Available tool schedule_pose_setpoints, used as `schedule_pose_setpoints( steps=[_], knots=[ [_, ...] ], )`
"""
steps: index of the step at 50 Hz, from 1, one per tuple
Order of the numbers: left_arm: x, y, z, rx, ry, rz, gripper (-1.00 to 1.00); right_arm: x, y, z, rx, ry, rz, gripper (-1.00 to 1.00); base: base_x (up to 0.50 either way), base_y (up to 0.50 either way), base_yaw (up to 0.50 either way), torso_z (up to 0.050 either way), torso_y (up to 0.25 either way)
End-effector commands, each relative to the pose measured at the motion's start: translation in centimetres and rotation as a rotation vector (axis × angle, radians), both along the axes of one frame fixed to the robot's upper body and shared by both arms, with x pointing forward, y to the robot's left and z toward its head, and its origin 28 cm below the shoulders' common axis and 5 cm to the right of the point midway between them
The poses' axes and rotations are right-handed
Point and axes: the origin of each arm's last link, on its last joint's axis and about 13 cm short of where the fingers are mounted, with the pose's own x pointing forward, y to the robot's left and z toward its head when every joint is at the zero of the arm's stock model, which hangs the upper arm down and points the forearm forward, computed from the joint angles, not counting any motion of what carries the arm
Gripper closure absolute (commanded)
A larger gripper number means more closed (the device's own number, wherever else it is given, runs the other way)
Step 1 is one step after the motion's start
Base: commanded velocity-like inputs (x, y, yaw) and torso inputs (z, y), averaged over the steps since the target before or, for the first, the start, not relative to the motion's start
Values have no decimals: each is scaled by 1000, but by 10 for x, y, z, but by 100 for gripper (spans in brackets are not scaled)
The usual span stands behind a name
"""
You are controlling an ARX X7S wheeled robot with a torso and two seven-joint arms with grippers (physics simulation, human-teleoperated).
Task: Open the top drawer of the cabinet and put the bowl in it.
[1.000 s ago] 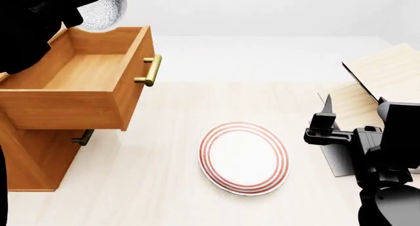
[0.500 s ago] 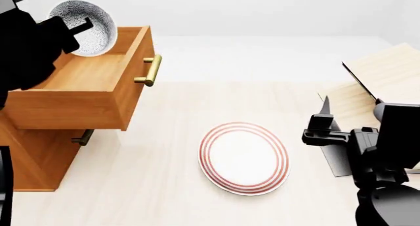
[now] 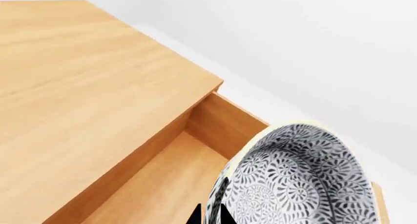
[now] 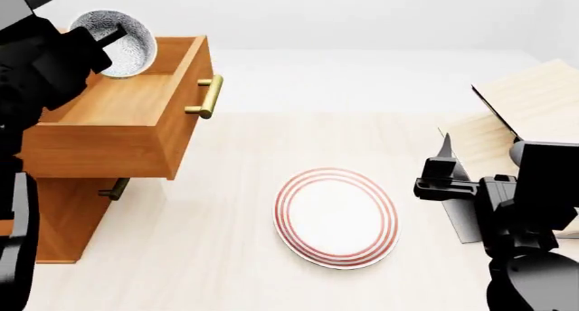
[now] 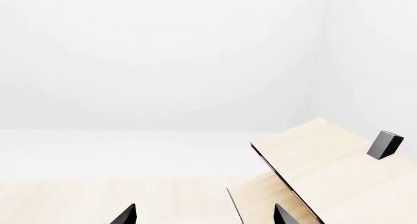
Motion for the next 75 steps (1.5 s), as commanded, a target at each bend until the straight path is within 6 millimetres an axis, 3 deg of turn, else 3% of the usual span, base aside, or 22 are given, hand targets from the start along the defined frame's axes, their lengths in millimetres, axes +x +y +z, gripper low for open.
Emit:
schedule_pose_setpoints(
  steps=[1, 48, 49, 65, 75],
  knots=[
    [16, -1, 1, -35, 9, 30, 100, 1, 0, 1, -1, 2, -2, -100, 0, 0, 0, 0, 0],
    [24, -7, -34, -123, 96, 67, 100, 0, -2, -4, 3, 11, -18, -100, 0, 0, 0, 0, 0],
    [24, -7, -34, -122, 96, 65, -100, 0, -2, -4, 3, 11, -17, -100, 0, 0, 0, 0, 0],
    [23, -4, -17, -104, 53, 56, -100, 1, -2, -5, 4, 12, -14, -100, 0, 0, 0, 0, 0],
    [18, -4, 17, -56, -37, 23, -100, 1, -2, -5, 4, 11, -14, -100, 0, 0, 0, 0, 0]
  ],
)
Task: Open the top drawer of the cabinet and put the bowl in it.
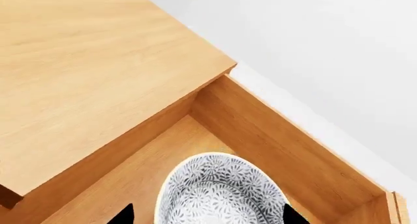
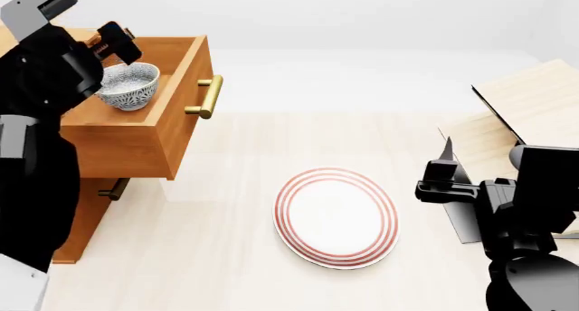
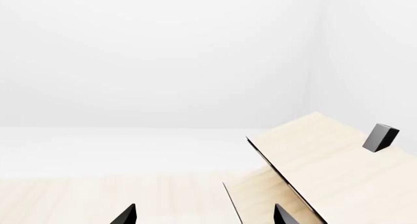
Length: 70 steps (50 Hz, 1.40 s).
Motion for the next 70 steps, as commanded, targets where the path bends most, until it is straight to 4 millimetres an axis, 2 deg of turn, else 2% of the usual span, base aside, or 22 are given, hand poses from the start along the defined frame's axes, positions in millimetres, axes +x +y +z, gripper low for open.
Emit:
schedule_pose_setpoints(
  steps=[1, 11, 20, 32, 47, 52, 62, 70],
  knots=[
    [-7, 0, 31, 43, -86, -27, -100, 0, 0, 0, -1, -1, 2, -100, 0, 0, 0, 0, 0],
    [-30, -5, 51, 115, -172, -96, -100, -2, 1, 2, -1, -13, 5, -100, 0, 0, 0, 0, 0],
    [-61, -8, 53, 170, -242, -177, -100, -7, 2, 6, 1, -33, 13, -100, 0, 0, 0, 0, 0],
    [-116, -10, 38, 260, -302, -299, -100, -17, 9, 13, -15, -66, 43, -100, 0, 0, 0, 0, 0],
    [-185, -13, 3, 299, -351, -446, -100, -32, 11, 30, -36, -130, 54, -100, 0, 0, 0, 0, 0],
    [-205, -15, -3, 324, -393, -486, -100, -39, 12, 38, -45, -157, 59, -100, 0, 0, 0, 0, 0],
    [-241, -16, 6, 447, -511, -533, -100, -52, 13, 51, -66, -211, 68, -100, 0, 0, 0, 0, 0],
    [-264, -14, 20, 521, -622, -527, -100, -66, 13, 71, -99, -281, 69, -100, 0, 0, 0, 0, 0]
  ],
)
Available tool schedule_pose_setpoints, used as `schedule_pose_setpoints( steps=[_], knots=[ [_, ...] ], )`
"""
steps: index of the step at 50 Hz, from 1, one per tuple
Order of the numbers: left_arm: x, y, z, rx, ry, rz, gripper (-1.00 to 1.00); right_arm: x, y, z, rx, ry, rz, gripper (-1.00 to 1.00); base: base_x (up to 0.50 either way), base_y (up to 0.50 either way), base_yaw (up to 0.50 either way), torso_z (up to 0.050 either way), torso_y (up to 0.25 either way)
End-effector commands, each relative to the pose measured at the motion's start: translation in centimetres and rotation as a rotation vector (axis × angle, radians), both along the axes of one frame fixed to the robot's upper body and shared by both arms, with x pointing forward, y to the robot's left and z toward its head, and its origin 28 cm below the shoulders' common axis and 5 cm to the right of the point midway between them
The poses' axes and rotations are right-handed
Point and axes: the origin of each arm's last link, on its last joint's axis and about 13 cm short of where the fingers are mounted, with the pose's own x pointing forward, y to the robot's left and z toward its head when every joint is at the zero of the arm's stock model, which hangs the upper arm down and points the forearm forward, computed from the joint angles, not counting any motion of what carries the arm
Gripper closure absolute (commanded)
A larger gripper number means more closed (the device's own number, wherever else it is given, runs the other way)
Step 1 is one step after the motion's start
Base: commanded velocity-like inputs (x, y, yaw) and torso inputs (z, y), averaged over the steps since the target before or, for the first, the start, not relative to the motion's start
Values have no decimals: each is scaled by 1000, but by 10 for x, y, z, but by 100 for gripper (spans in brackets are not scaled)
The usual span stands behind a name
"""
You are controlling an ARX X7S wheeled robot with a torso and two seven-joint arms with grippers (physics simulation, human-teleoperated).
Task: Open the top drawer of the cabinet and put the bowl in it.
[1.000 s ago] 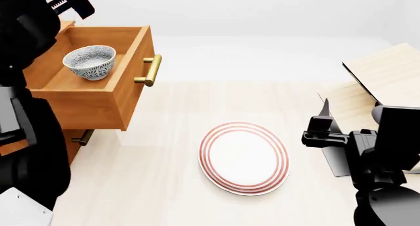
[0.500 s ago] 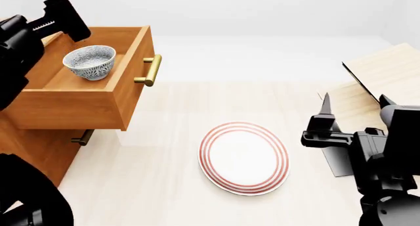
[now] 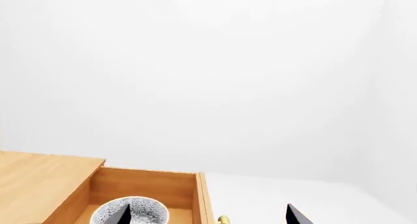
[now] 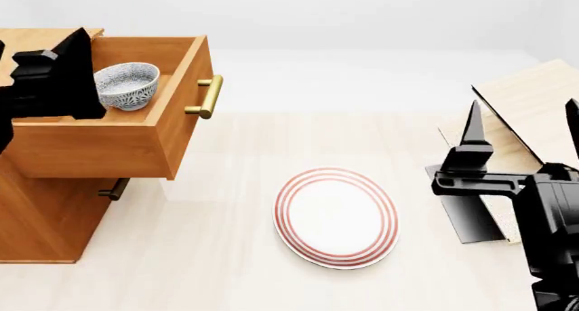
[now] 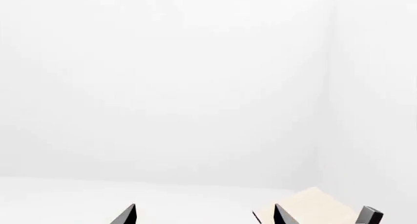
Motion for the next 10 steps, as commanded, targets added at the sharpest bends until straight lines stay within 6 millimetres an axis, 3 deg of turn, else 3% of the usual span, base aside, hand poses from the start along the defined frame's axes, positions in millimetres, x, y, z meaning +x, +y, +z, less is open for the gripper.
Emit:
schedule_pose_setpoints(
  steps=[1, 10],
  knots=[
    [-37, -2, 8, 96, -130, -34, -100, -20, 1, 21, -29, -69, -1, -100, 0, 0, 0, 0, 0],
    [-37, -6, 2, 89, -157, -56, -100, -22, 4, 22, -42, -81, 10, -100, 0, 0, 0, 0, 0]
  ],
)
